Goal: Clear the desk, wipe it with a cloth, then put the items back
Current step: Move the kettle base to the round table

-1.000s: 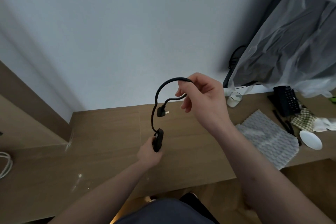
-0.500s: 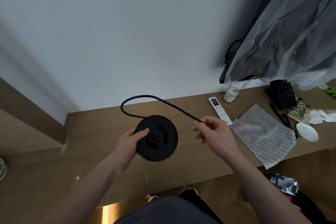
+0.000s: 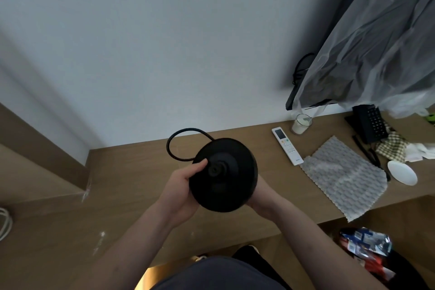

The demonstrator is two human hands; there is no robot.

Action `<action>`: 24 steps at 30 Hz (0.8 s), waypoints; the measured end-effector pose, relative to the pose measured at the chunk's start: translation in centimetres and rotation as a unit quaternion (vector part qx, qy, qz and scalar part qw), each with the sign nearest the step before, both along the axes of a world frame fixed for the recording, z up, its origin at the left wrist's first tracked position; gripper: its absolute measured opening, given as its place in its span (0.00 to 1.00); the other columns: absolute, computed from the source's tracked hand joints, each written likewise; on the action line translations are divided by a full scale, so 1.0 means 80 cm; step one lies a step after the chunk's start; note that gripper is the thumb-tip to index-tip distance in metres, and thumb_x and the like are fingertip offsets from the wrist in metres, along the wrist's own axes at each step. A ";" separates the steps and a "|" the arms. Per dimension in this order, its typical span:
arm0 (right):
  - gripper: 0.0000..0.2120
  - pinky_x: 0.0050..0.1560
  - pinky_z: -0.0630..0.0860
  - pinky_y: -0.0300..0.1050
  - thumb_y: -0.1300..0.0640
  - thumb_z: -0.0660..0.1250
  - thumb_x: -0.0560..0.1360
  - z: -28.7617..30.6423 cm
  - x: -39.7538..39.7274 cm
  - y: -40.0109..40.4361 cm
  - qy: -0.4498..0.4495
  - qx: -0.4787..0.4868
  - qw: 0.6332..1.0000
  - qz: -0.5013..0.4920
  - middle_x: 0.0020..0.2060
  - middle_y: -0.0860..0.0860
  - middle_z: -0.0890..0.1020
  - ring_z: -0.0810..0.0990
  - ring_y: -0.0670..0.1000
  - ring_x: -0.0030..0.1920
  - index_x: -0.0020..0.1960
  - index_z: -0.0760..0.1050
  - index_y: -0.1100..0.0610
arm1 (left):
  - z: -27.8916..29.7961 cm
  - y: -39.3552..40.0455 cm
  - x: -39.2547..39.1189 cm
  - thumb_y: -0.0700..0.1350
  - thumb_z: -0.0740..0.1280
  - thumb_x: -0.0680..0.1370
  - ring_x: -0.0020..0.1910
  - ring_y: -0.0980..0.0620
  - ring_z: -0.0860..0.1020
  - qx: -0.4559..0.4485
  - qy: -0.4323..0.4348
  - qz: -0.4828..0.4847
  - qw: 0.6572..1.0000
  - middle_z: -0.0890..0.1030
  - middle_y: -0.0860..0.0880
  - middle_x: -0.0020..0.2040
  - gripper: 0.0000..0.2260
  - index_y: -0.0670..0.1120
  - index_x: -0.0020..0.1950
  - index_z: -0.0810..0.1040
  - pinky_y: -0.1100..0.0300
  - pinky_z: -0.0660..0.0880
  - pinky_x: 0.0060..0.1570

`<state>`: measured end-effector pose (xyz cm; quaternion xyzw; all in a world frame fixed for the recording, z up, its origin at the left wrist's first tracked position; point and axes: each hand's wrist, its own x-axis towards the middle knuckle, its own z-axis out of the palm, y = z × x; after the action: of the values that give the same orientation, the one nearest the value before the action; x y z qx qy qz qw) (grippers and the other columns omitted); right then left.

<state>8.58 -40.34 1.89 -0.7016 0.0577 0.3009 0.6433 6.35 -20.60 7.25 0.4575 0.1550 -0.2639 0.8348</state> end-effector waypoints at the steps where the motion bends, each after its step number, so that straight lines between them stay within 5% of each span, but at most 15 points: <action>1: 0.11 0.44 0.82 0.49 0.61 0.66 0.81 -0.002 -0.002 0.004 0.012 -0.018 1.000 -0.002 0.45 0.56 0.85 0.85 0.52 0.44 0.60 0.80 0.65 | 0.003 0.000 0.002 0.48 0.61 0.82 0.65 0.39 0.80 -0.015 0.000 0.008 1.000 0.83 0.40 0.64 0.18 0.41 0.65 0.83 0.42 0.72 0.69; 3: 0.08 0.40 0.80 0.43 0.61 0.66 0.81 -0.007 -0.006 0.007 0.030 -0.041 0.999 0.007 0.42 0.53 0.86 0.86 0.49 0.41 0.57 0.81 0.62 | 0.006 -0.001 0.008 0.48 0.61 0.83 0.65 0.40 0.80 -0.010 -0.008 0.015 1.000 0.83 0.41 0.64 0.18 0.42 0.66 0.82 0.43 0.72 0.69; 10: 0.11 0.49 0.84 0.48 0.53 0.72 0.78 -0.024 -0.015 -0.024 0.007 -0.098 0.995 -0.030 0.50 0.46 0.87 0.87 0.49 0.49 0.59 0.81 0.48 | 0.008 -0.009 0.035 0.44 0.62 0.84 0.62 0.47 0.82 0.080 -0.079 0.039 0.993 0.85 0.47 0.62 0.14 0.44 0.68 0.80 0.50 0.76 0.62; 24: 0.16 0.46 0.84 0.43 0.50 0.72 0.77 -0.080 0.011 -0.198 0.011 -0.244 0.963 -0.110 0.57 0.42 0.82 0.85 0.45 0.50 0.64 0.79 0.48 | -0.036 -0.039 0.092 0.49 0.70 0.81 0.52 0.49 0.86 0.289 -0.061 0.023 0.955 0.88 0.49 0.51 0.10 0.47 0.59 0.84 0.53 0.81 0.54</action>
<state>9.42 -56.16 -4.50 -0.8235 0.2132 0.2126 0.4808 13.71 -23.72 4.39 0.6906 0.1841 -0.1604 0.6808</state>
